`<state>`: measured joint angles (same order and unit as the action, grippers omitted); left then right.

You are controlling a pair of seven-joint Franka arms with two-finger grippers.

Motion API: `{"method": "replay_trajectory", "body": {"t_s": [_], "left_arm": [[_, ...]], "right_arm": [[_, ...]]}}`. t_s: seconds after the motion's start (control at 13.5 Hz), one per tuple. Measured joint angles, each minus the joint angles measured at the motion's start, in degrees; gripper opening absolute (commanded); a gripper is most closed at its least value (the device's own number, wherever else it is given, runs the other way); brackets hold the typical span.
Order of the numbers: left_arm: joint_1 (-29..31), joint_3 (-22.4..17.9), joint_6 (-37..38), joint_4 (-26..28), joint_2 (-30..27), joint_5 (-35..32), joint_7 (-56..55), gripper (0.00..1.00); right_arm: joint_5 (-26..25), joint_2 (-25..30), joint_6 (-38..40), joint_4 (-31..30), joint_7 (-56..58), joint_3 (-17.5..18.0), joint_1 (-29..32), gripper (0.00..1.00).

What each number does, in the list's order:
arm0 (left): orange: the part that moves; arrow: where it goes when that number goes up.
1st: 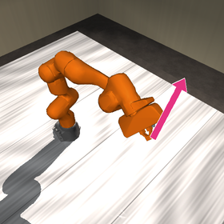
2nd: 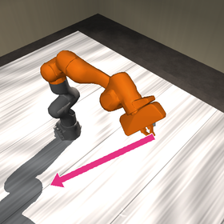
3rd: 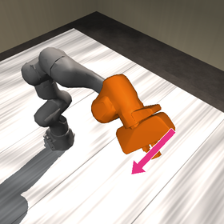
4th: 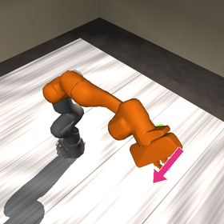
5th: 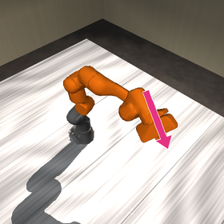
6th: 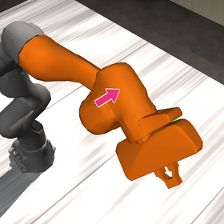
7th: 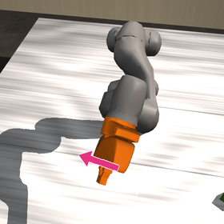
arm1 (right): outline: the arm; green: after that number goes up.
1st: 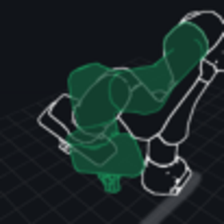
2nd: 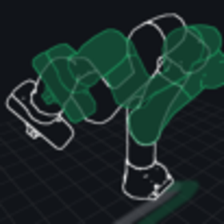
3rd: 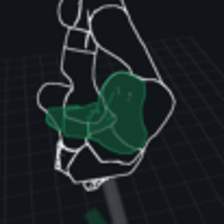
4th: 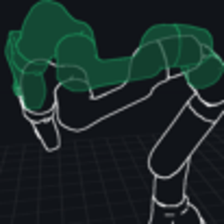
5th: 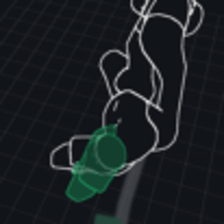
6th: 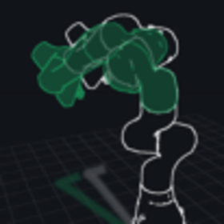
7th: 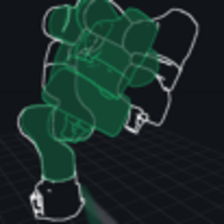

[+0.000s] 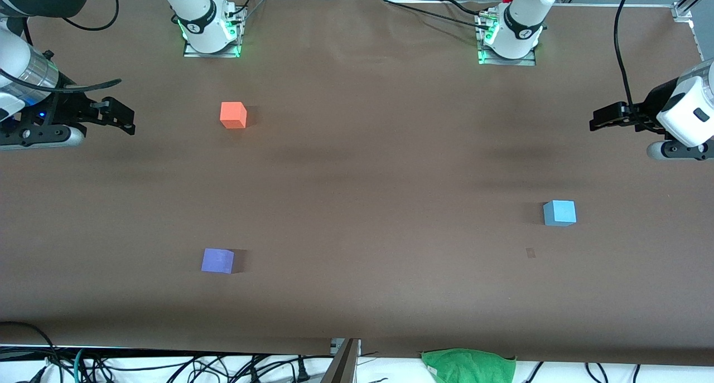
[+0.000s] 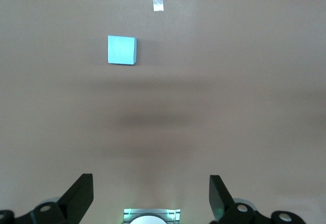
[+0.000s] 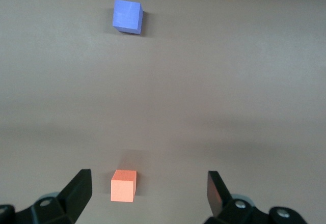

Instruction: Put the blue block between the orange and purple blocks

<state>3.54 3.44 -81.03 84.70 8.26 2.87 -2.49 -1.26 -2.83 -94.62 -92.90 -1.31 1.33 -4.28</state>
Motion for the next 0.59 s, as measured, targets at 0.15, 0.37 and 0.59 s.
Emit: {"method": "replay_trajectory", "body": {"t_s": [0.15, 0.37, 0.59], "left_arm": [[0.0, 0.0, 0.0, -1.21, 0.78, 0.0, 0.0, 1.0], [0.0, 0.0, 0.05, -1.6, 1.11, 0.0, 0.0, 1.0], [0.0, 0.0, 0.33, -1.72, 1.24, 0.0, 0.0, 1.0]], "right_arm": [[0.0, 0.0, 0.0, 0.0, 0.0, 0.0, 0.0, 1.0], [0.0, 0.0, 0.0, 0.0, 0.0, 0.0, 0.0, 1.0], [0.0, 0.0, 0.0, 0.0, 0.0, 0.0, 0.0, 1.0]]}}
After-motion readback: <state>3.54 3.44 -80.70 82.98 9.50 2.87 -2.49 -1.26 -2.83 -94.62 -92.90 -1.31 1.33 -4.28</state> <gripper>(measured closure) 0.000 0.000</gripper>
